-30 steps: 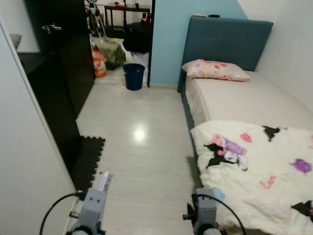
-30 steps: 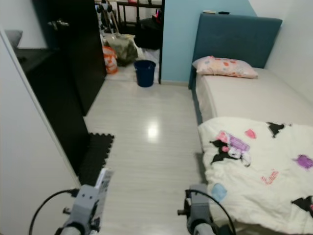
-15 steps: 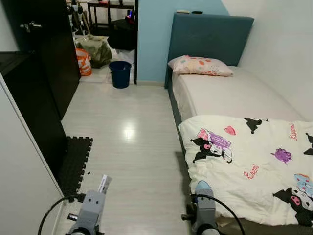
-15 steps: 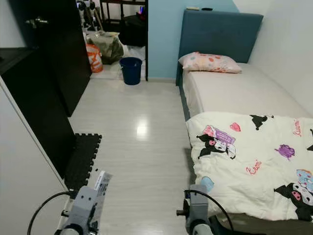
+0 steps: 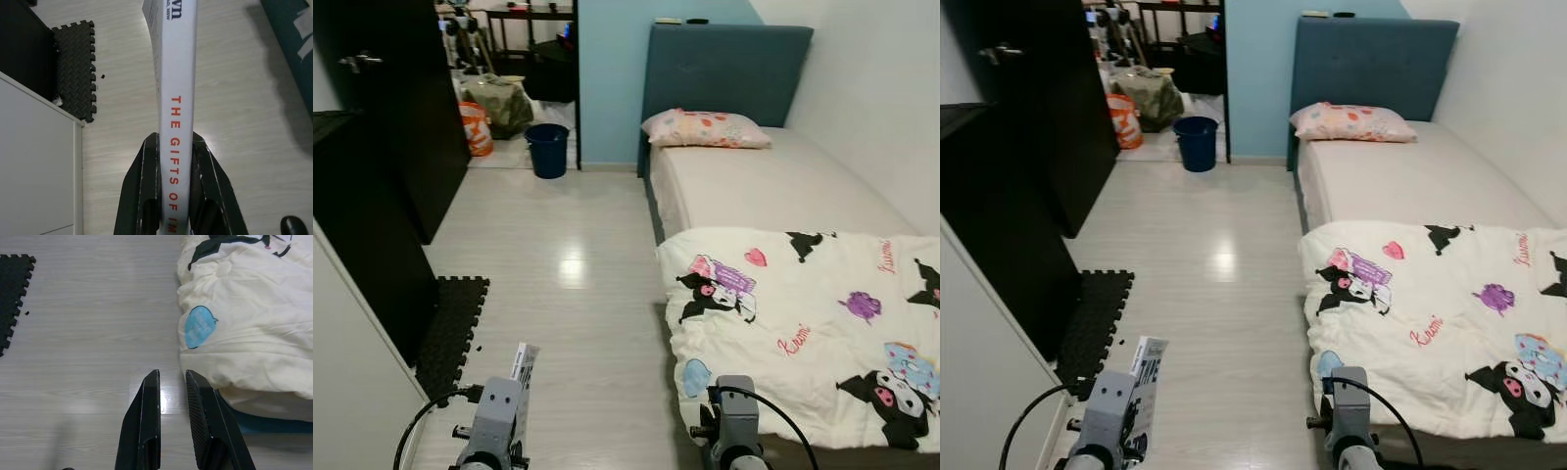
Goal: Clean up the room
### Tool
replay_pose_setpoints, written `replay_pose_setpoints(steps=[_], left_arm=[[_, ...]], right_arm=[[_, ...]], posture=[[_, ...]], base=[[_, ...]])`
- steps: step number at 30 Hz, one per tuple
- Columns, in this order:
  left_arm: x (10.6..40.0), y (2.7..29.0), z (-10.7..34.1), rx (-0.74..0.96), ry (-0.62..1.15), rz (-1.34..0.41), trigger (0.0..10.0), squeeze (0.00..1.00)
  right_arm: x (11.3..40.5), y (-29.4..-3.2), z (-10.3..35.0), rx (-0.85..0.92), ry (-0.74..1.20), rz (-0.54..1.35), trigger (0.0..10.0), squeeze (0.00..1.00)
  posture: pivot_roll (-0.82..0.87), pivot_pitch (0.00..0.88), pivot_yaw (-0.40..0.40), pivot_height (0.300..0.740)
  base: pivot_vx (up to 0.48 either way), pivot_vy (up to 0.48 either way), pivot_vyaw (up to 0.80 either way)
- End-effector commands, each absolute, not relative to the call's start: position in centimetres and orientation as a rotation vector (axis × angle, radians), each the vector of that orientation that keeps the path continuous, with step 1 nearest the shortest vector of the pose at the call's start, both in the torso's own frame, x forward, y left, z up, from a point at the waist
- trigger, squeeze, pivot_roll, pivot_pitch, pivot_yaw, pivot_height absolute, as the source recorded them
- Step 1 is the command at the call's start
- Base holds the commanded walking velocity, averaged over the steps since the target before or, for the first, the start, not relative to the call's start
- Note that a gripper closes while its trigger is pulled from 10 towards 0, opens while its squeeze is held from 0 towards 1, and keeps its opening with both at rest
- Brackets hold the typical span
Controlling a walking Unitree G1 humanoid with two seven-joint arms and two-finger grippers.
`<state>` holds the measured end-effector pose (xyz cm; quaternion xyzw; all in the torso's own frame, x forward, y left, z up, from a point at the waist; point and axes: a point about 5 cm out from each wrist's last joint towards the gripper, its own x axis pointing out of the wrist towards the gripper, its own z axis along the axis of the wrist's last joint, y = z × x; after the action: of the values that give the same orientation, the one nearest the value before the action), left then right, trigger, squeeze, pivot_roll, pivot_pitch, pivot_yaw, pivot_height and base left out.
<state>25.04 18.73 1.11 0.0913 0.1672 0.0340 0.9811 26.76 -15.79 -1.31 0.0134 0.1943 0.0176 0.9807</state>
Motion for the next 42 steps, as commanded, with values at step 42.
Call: replay_pose_setpoints(steps=[42], left_arm=[[25.29,19.06,2.26,0.098,0.234,0.091,10.0,0.0]], right_arm=[[26.5,-15.33,-1.63,0.021,0.403,0.056,10.0,0.0]], posture=[[0.06,0.097,-0.052,0.728]], base=[[0.374,0.0,0.0]])
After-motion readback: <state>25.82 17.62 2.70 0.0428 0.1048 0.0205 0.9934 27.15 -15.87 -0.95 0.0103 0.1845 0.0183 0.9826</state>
